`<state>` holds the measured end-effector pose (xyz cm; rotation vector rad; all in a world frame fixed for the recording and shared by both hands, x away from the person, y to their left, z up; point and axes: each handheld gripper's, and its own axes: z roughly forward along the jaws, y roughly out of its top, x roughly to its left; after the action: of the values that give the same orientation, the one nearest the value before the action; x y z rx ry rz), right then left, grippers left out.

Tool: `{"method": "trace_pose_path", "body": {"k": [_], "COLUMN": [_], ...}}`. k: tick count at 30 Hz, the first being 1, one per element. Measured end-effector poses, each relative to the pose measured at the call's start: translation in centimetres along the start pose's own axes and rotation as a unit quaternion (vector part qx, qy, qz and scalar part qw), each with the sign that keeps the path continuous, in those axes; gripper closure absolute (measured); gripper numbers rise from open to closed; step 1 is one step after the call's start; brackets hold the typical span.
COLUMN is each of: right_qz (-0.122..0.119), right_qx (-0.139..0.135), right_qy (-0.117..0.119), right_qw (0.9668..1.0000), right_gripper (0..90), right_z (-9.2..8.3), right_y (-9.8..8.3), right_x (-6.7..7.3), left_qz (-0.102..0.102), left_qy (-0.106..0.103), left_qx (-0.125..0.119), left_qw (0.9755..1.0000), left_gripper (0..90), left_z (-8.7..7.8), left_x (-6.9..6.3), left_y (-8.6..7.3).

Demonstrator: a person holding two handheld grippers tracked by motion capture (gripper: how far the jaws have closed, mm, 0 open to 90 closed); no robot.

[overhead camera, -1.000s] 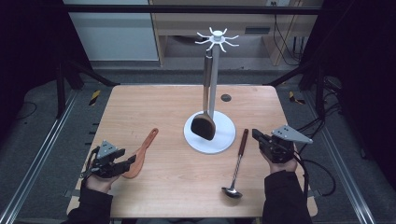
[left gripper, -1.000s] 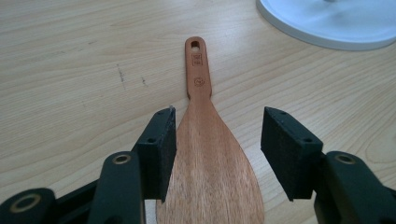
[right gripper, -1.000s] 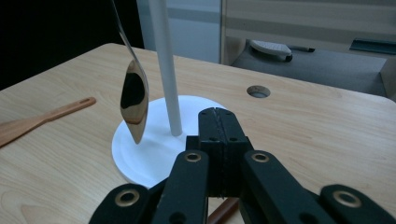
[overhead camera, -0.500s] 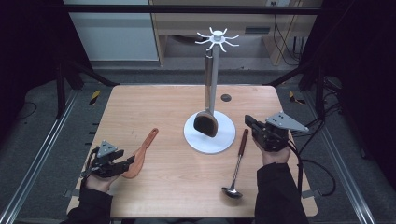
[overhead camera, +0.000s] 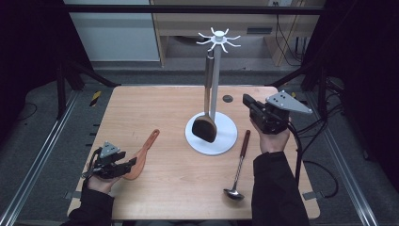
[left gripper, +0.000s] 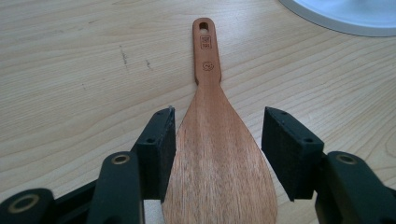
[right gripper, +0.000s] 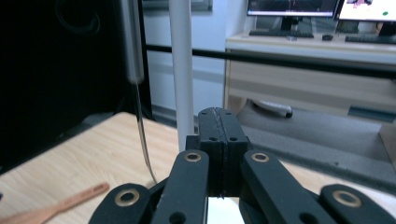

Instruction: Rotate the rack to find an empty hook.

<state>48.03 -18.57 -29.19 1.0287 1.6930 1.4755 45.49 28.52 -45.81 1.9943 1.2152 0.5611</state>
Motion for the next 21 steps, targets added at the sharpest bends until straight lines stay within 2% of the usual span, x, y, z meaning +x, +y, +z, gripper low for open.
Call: {"method": "trace_pose_path", "body": {"k": [4, 11, 21], "right_qz": [-0.003, -0.021, -0.018], "right_qx": [-0.018, -0.034, -0.053], "right_qy": [0.001, -0.002, -0.01], "right_qw": [0.9998, 0.9992, 0.9984], "right_gripper": [90.0, 90.0, 90.0], "right_z": [0.2, 0.8, 1.8], "right_y": [1.9, 4.5, 6.7], "right_x": [0.3, 1.0, 0.7], "left_qz": [0.001, 0.001, 0.003], "left_qy": [-0.001, -0.003, 0.001], "left_qx": [0.001, 0.004, 0.007], "left_qw": [1.0, 1.0, 1.0], "left_gripper": [44.6, 44.6, 44.6], "left_z": [0.1, 0.1, 0.1], "left_x": [0.0, 0.0, 0.0], "left_y": [0.0, 0.0, 0.0]}}
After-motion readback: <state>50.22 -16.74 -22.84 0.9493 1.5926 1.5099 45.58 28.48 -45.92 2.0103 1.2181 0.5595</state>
